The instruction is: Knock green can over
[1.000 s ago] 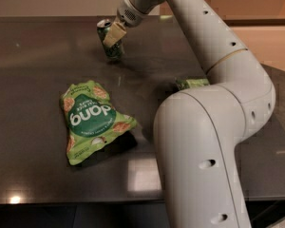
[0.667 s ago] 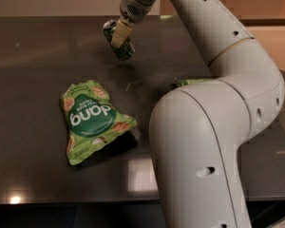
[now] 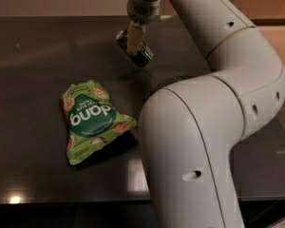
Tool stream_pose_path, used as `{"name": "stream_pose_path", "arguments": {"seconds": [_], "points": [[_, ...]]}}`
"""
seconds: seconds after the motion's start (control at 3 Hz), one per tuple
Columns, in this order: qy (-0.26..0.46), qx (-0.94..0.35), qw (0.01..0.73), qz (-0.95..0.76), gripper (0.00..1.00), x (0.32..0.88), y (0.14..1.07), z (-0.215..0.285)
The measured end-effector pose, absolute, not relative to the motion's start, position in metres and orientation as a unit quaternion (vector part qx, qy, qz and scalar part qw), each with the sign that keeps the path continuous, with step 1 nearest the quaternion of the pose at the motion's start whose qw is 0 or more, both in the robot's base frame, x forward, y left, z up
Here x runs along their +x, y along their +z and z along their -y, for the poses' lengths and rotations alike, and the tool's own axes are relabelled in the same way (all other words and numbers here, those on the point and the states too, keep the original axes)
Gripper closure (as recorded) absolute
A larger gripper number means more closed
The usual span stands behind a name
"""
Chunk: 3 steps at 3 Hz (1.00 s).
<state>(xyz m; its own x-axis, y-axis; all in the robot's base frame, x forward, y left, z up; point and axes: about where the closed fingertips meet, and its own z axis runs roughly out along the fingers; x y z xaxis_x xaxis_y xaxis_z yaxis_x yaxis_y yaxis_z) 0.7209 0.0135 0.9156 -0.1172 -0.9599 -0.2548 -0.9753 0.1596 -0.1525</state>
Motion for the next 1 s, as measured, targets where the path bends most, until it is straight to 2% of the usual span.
{"name": "stream_pose_path", "arguments": {"seconds": [0.67,1.0], "points": [[0.004,-0.683,0.087,-0.725,0.35,0.714,0.889,0.008],[0.000,-0.682,0.104,-0.724,0.12,0.723,0.888,0.002]]}}
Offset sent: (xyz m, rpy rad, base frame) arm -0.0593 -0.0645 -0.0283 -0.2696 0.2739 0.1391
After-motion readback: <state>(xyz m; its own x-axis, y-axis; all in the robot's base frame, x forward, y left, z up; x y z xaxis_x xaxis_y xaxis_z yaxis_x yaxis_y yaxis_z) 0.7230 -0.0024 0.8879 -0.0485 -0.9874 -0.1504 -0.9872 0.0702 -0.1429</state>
